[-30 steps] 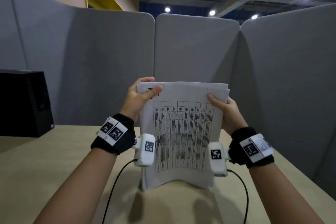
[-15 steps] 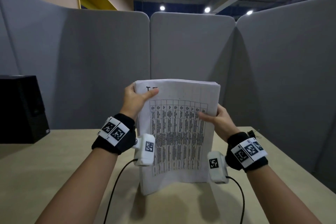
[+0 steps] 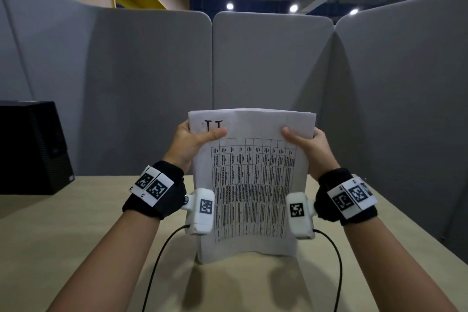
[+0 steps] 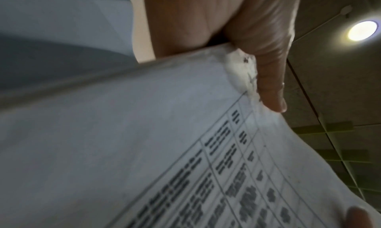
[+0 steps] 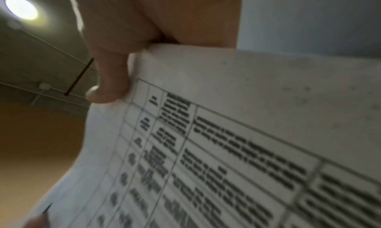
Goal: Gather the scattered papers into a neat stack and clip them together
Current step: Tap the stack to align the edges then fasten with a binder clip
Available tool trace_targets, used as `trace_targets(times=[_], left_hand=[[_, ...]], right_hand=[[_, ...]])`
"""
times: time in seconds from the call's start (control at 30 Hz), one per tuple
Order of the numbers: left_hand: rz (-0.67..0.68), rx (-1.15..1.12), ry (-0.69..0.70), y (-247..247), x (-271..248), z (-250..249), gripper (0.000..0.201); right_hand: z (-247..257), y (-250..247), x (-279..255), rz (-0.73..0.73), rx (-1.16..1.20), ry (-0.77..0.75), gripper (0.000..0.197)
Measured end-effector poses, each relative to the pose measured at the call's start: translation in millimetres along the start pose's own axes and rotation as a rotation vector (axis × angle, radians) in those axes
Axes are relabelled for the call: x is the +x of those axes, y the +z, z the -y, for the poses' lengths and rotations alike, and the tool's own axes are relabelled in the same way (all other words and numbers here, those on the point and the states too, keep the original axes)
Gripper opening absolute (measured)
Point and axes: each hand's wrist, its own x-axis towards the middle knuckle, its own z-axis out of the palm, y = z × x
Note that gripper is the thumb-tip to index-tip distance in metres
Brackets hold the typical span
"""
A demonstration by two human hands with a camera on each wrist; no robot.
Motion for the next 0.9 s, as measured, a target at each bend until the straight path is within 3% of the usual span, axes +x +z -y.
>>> trace_targets(times=[0.1,0.13,0.23,0.3,0.37,0.43,0.5,0.57,0.73,0.87,0.9], left_hand=[[-0.062,0.016,-0.029,5,-1,4,0.017],[-0.082,0.023,-0.028,7,-1,4,0.018],[-0.083,0.031,-0.028,5,0,0,0.020],[-0.047,0.014,-0.054,1,-2,1,0.023],[-0.032,-0.002,-0.113,1,-5,5,0.049],[-0.056,0.003,-0.155,4,-10,6,0.090],[-0.074,-0.006,-0.140,2,-6,11,0.111],[-0.096,-0.003,-0.125,3,-6,11,0.109],[-0.154,-0.009,-0.097,7,-6,12,0.063],[-0.167,-0.016,-0.071,6,-5,12,0.070],[-0.170,-0.014,-0.061,5,-4,15,0.076]], right_hand=[[-5,11,-5,-0.064,-0.040,-0.042,0.027],[-5,13,-6,-0.077,-0.053,-0.050,0.021],[-2,10,-4,-0.065,-0.045,-0.067,0.026],[-3,5,-4,-0.052,-0.016,-0.046,0.040],[-9,6,-7,-0.042,-0.028,-0.017,0.040],[-15,9,-8,-0.070,-0.045,-0.013,0.024],[-17,9,-6,-0.098,-0.056,-0.022,0.021],[-16,8,-5,-0.090,-0.084,-0.023,0.021],[-16,8,-5,-0.076,-0.108,-0.036,0.021],[-13,12,-7,-0.072,-0.107,-0.030,0.020],[-13,11,-7,-0.048,-0.112,-0.022,0.029]])
